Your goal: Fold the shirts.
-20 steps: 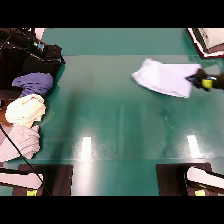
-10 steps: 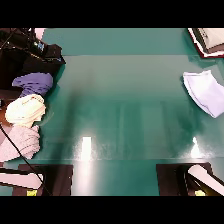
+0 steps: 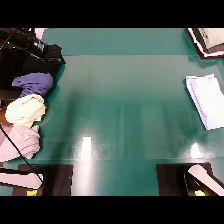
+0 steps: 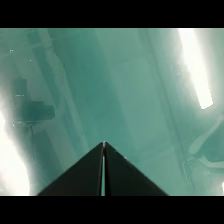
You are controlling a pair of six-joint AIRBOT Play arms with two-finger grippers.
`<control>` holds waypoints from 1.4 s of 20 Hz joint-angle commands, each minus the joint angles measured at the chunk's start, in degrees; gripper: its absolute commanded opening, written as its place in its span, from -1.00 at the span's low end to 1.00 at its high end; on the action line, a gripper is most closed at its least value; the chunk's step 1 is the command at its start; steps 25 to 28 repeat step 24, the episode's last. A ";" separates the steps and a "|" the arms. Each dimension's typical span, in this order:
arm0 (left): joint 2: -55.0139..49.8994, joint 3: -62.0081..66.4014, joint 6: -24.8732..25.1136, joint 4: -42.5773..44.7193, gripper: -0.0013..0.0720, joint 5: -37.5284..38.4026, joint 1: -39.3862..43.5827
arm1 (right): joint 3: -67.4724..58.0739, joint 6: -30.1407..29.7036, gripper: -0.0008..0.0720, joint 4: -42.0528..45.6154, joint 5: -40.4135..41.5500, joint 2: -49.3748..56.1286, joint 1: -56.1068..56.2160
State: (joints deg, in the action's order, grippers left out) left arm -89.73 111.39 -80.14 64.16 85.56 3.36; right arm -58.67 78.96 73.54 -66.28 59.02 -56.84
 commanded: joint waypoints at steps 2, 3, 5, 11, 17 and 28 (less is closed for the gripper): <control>-0.02 -0.04 0.22 -0.17 -0.90 0.13 0.00 | -4.55 1.29 0.39 -11.21 -9.09 -0.07 7.50; -0.02 -0.04 0.26 -0.15 -0.90 0.59 0.00 | -4.28 1.29 0.39 -14.38 -10.34 -0.07 11.28; -0.02 -0.02 0.15 -0.17 -0.90 1.62 0.00 | -3.58 1.31 0.26 -16.96 -10.62 -0.07 20.52; -0.02 -0.02 0.11 -0.17 -0.90 -1.16 0.00 | -3.48 1.31 -0.93 -16.37 -7.72 -0.04 41.07; -0.02 -0.02 0.11 -0.17 -0.90 -5.25 0.00 | -3.48 1.31 -0.93 -16.46 -7.54 -0.07 46.75; -0.02 -0.02 0.13 -0.17 -0.90 -5.70 0.00 | -3.48 1.31 -0.93 -16.46 -8.61 -0.07 46.95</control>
